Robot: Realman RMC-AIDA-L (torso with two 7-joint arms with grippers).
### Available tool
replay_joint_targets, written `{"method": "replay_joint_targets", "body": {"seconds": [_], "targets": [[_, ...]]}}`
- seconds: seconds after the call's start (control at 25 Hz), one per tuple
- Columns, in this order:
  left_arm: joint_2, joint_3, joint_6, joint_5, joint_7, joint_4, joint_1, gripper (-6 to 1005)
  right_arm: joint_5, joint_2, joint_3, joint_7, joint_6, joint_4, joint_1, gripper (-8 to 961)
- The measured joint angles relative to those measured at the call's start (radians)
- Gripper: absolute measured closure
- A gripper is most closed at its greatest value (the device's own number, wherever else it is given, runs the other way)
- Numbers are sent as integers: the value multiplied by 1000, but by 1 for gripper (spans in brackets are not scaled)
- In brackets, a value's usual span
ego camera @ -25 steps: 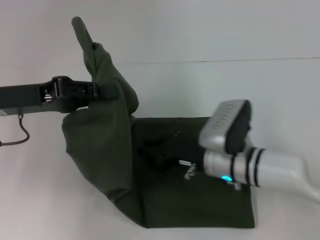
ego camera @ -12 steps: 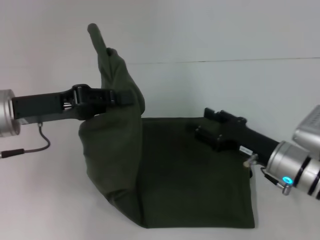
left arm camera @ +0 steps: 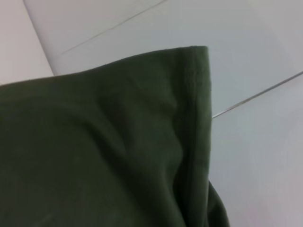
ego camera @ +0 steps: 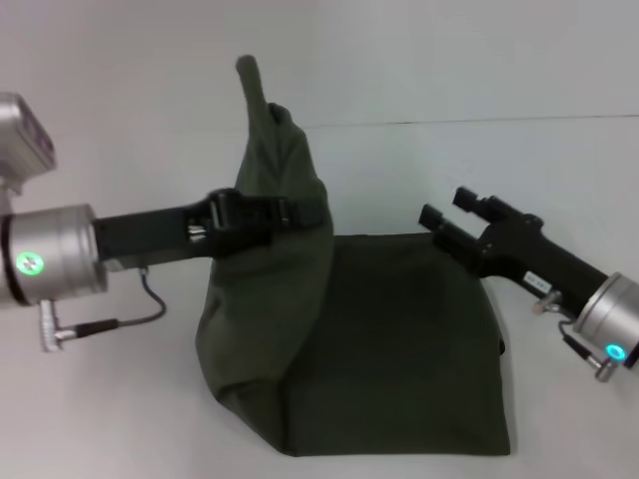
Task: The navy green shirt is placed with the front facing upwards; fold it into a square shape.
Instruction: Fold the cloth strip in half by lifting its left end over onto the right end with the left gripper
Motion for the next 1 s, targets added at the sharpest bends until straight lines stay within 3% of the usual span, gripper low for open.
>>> {"method": "replay_joint_targets", "body": {"seconds": [0.32,1.0], "targets": [[-46,31,-83,1,46,-55,8,922,6,-3,76,20,-81,-33,-43,286],[-62,37,-200,-78,178,-284,-20,921,24,-1,86,51,-115,-55,-73,284]]}}
